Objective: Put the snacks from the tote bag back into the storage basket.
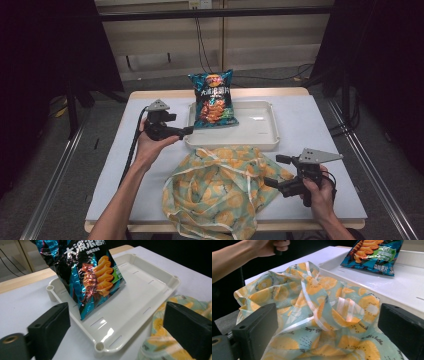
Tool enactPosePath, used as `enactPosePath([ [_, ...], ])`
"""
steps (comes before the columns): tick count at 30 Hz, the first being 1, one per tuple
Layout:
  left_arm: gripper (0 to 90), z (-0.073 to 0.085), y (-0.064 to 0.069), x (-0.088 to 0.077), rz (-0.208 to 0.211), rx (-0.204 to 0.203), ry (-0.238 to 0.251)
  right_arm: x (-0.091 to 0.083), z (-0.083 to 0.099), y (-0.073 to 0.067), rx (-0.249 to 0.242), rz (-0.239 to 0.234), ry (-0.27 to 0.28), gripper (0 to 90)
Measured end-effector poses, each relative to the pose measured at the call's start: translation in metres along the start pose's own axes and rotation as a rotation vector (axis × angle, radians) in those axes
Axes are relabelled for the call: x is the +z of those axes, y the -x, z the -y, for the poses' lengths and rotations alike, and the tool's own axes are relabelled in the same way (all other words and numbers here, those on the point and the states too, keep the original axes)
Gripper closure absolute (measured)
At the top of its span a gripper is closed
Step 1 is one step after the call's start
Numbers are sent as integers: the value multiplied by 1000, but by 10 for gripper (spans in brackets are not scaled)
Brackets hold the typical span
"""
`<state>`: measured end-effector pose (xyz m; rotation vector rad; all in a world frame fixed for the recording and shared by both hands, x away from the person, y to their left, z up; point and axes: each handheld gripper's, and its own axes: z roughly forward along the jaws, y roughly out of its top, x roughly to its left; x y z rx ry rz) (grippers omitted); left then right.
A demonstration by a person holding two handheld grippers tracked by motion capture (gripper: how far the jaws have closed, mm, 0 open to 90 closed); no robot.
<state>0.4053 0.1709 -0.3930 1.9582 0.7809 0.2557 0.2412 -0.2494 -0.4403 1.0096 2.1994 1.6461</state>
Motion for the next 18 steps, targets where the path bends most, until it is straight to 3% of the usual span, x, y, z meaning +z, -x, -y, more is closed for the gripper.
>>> enactPosePath([
  [3,46,4,6,-13,-23,11,47,-2,0,1,5,8,3,19],
  [6,34,7,10,-26,-18,14,65,-3,0,0,2,10,6,18],
  [9,24,13,15,-41,-36,54,77,-4,0,-1,1,17,9,15],
  [11,24,20,15,-51,-50,66,91,-5,0,-1,0,20,12,13],
  [13,23,30,14,-60,-43,53,110,-6,0,0,5,25,16,13],
  [18,22,52,22,-78,-73,60,112,-8,1,3,19,49,25,13],
])
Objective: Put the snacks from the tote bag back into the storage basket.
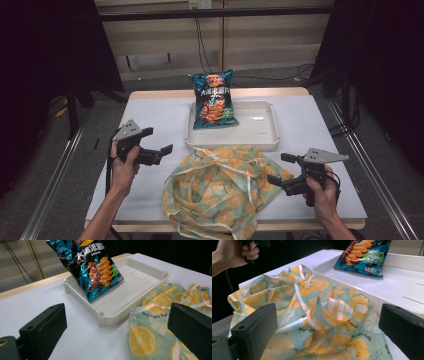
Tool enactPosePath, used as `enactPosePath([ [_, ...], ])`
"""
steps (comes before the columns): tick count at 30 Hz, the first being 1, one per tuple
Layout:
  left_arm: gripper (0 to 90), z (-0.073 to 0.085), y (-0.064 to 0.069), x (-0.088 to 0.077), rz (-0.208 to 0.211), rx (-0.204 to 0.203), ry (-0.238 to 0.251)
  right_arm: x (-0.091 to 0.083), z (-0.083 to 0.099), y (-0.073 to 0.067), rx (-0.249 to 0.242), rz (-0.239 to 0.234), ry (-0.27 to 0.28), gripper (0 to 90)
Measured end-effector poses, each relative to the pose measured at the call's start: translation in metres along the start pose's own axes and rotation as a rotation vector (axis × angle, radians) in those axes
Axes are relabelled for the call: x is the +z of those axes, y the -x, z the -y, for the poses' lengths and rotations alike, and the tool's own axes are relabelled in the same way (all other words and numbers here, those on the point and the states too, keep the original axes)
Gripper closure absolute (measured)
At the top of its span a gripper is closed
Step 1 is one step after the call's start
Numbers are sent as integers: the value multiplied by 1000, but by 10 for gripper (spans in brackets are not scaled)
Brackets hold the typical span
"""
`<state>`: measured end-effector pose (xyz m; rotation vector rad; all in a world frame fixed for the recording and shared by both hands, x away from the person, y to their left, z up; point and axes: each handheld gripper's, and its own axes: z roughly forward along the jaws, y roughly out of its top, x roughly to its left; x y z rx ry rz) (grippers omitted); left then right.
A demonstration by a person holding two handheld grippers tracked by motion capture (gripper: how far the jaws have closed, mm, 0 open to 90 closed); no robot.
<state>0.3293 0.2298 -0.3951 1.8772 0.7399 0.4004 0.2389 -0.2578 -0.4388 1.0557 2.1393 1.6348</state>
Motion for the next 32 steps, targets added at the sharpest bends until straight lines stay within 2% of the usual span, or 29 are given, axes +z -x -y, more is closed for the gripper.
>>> enactPosePath([
  [2,24,7,4,-9,4,17,16,0,0,1,-1,7,0,13],
  [5,26,18,11,-21,-8,8,-4,0,1,0,-2,14,-3,13],
  [6,26,21,14,-26,-19,-7,3,0,1,0,-5,16,-5,13],
  [10,24,31,22,-40,-45,-19,11,0,1,-2,-2,18,-11,11],
  [13,22,41,29,-41,-56,-61,-23,1,1,-2,0,18,-12,11],
  [16,24,53,39,-39,-47,-57,-65,2,3,-4,-3,14,-18,11],
  [18,22,59,43,-42,-50,-78,-56,2,3,-5,-5,11,-19,11],
  [21,22,66,48,-51,-81,-86,-24,2,3,-6,-7,8,-18,10],
  [22,21,70,49,-53,-70,-90,-21,1,3,-6,-6,10,-17,10],
  [24,18,76,48,-55,-49,-65,-19,0,3,-7,-7,16,-17,10],
  [26,17,79,46,-56,-81,-66,-10,0,3,-6,-8,16,-15,9],
  [29,17,81,41,-58,-81,-98,7,-2,3,-5,-5,22,-10,9],
  [32,17,82,40,-59,-94,-87,-2,-3,3,-5,-4,28,-6,9],
])
